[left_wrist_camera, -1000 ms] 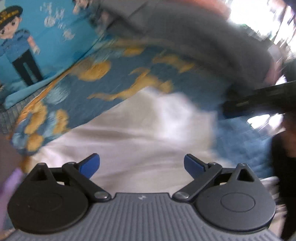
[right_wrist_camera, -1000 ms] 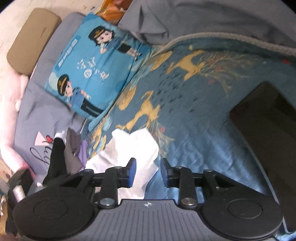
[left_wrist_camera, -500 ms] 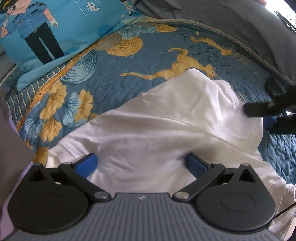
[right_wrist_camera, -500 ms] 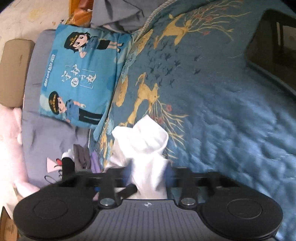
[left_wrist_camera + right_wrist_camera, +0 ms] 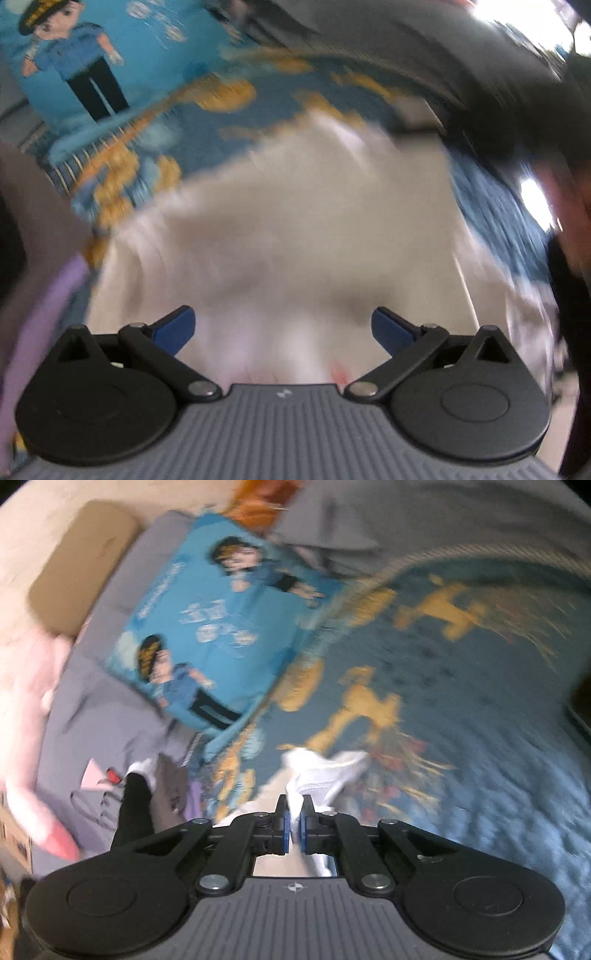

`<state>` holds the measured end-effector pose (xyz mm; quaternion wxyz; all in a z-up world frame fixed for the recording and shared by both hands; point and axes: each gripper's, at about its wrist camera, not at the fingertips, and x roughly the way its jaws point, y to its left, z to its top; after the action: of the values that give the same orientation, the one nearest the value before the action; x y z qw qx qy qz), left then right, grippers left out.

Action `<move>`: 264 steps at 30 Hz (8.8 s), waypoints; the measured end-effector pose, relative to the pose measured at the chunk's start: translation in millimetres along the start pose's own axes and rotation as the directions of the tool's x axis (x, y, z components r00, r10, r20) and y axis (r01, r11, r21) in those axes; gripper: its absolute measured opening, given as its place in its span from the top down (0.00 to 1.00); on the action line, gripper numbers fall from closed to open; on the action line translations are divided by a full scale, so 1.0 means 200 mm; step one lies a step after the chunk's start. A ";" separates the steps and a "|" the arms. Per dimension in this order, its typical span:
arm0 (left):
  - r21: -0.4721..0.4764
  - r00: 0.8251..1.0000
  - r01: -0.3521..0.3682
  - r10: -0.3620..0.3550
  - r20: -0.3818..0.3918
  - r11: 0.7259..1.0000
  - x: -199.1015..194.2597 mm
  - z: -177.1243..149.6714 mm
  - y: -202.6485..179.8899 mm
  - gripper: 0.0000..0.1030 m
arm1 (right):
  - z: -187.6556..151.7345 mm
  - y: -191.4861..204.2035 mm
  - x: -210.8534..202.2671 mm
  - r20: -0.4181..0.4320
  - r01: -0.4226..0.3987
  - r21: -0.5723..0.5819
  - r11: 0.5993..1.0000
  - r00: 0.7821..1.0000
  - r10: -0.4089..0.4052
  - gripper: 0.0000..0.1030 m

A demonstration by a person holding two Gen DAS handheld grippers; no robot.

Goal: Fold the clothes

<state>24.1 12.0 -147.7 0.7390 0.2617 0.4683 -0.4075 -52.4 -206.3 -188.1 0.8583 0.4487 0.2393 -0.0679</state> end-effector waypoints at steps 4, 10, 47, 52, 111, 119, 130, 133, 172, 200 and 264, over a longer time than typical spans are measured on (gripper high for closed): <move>-0.015 1.000 -0.003 0.003 -0.027 1.000 -0.02 -0.20 -0.03 0.00 | -0.09 0.31 0.04 -0.086 -0.141 -0.298 0.944 0.989 0.120 0.93; -0.088 1.000 0.000 0.001 0.019 0.996 -0.08 -0.36 -0.01 0.00 | -0.43 0.55 0.22 -0.436 -0.271 -0.533 0.802 0.900 0.014 0.94; -0.192 0.999 0.022 -0.015 0.041 0.981 -0.07 0.02 0.10 0.00 | -0.32 -0.07 -0.43 -0.438 -0.194 -0.576 0.794 0.893 -0.100 0.51; -0.215 1.000 -0.005 0.002 -0.018 0.977 0.00 0.00 0.11 0.00 | -0.35 -0.11 -0.38 -0.490 -0.163 -0.561 0.812 0.856 -0.166 0.89; -0.269 0.998 0.007 0.011 0.062 0.963 -0.33 -0.40 -0.05 0.00 | -0.93 0.15 -0.47 -0.672 -0.445 -0.708 0.548 0.664 -0.328 0.98; -0.493 0.966 0.182 -0.060 0.252 0.851 -0.25 -0.45 0.06 0.00 | -0.93 0.14 -0.47 -0.676 -0.447 -0.701 0.556 0.664 -0.318 0.98; -0.707 0.896 0.381 -0.048 0.442 0.595 -0.16 -0.46 0.27 0.14 | -0.93 0.13 -0.46 -0.685 -0.449 -0.688 0.570 0.662 -0.304 0.98; -0.737 0.884 0.416 -0.048 0.465 0.533 -0.12 -0.49 0.28 0.28 | -0.93 0.12 -0.46 -0.686 -0.450 -0.685 0.573 0.662 -0.300 0.98; -0.725 0.925 -0.261 0.380 0.001 0.637 -0.35 -0.43 0.17 0.93 | -0.93 0.16 -0.54 -0.704 -0.497 -0.678 0.541 0.650 -0.285 0.97; -0.619 0.939 -0.253 0.343 0.028 0.744 -0.44 -0.41 0.01 0.69 | -1.03 0.24 -0.66 -0.381 -0.394 -0.919 0.014 0.879 -0.288 0.80; -0.971 0.956 0.203 0.188 0.225 0.129 -0.53 -1.63 0.61 0.14 | -1.95 0.85 -0.60 -0.535 -0.572 -0.728 -0.377 0.819 -0.209 0.54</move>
<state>-53.2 365.5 -188.6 0.7842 -0.3578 0.5058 -0.0335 -237.5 194.8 -193.0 0.7500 -0.4099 0.3016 0.4226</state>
